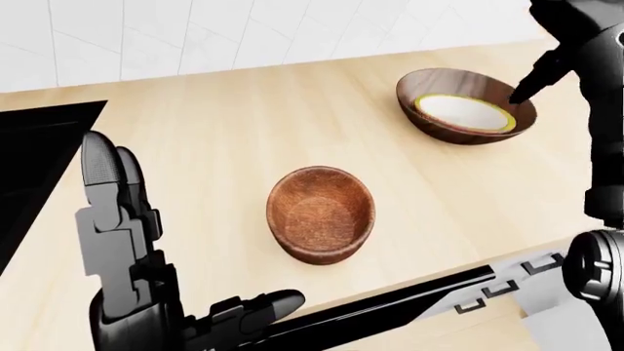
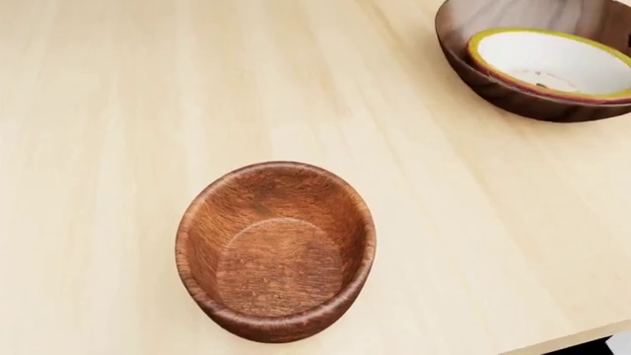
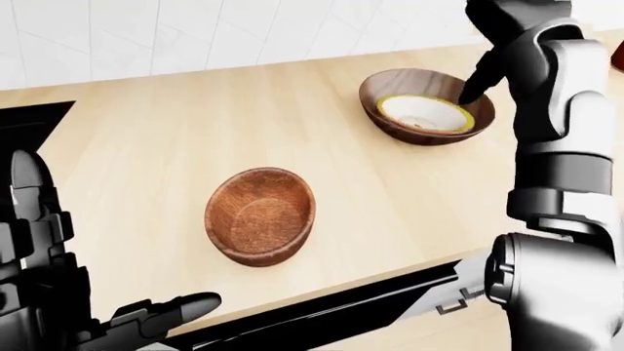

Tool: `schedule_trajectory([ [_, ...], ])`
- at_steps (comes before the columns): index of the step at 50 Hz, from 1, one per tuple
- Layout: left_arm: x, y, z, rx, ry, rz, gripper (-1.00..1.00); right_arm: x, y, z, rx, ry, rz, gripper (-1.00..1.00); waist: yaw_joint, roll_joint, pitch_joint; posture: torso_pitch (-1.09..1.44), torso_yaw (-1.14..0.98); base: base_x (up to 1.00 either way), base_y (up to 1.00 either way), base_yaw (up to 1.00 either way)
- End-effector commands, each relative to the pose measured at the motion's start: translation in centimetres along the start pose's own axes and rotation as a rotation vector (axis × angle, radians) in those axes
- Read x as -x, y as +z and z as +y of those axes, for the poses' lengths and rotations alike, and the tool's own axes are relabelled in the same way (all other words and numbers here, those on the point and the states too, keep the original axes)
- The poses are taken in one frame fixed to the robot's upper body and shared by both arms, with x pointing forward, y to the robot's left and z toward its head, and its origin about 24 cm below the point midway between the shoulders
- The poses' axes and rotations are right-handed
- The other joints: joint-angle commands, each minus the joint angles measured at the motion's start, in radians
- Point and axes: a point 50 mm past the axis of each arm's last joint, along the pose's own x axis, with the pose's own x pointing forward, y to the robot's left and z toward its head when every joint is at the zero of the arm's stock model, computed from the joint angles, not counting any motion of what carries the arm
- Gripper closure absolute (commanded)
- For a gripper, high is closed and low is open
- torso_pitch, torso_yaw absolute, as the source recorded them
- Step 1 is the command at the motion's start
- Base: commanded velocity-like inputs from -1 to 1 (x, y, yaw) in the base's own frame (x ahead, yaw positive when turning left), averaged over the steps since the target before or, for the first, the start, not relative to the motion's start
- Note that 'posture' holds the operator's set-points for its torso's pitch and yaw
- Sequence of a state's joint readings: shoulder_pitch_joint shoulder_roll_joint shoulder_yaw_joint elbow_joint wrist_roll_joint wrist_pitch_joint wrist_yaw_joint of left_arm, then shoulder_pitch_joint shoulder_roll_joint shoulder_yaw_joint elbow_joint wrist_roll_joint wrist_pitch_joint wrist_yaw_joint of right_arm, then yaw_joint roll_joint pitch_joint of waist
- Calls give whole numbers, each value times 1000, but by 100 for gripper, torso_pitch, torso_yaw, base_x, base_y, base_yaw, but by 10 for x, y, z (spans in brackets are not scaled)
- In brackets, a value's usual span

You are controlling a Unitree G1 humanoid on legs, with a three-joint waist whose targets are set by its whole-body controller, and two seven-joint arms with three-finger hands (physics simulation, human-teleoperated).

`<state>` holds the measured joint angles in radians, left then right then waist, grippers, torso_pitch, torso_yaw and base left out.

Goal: Stack the bowls from largest to smallest.

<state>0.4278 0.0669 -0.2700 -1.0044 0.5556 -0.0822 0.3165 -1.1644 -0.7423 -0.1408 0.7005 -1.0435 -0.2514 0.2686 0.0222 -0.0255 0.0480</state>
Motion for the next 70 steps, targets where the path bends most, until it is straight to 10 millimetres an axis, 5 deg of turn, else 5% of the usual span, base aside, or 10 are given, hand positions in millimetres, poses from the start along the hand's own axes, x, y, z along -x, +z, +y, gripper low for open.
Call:
schedule_trajectory([
  [1,-2,9,4,14,24,-53,-100,3,2,-45,-3,-132,-15,-100,0,-8,-22,0,0,0,0,0],
  [16,-3,9,4,15,24,-52,-100,18,28,-99,-111,-252,-110,-100,-5,-7,-15,0,0,0,0,0],
  [22,-2,9,4,14,23,-52,-100,36,52,-104,-341,-155,-242,-100,-5,-4,-12,0,0,0,0,0],
  [52,-2,10,3,14,20,-53,-100,182,162,-82,-245,132,-766,-100,-19,23,-8,0,0,0,0,0],
  [63,-2,9,3,15,20,-52,-100,204,193,-72,-209,179,-863,-100,-33,45,-7,0,0,0,0,0],
  [70,-2,8,3,14,20,-53,-100,199,195,-56,-176,190,-854,-100,-36,50,-14,0,0,0,0,0],
])
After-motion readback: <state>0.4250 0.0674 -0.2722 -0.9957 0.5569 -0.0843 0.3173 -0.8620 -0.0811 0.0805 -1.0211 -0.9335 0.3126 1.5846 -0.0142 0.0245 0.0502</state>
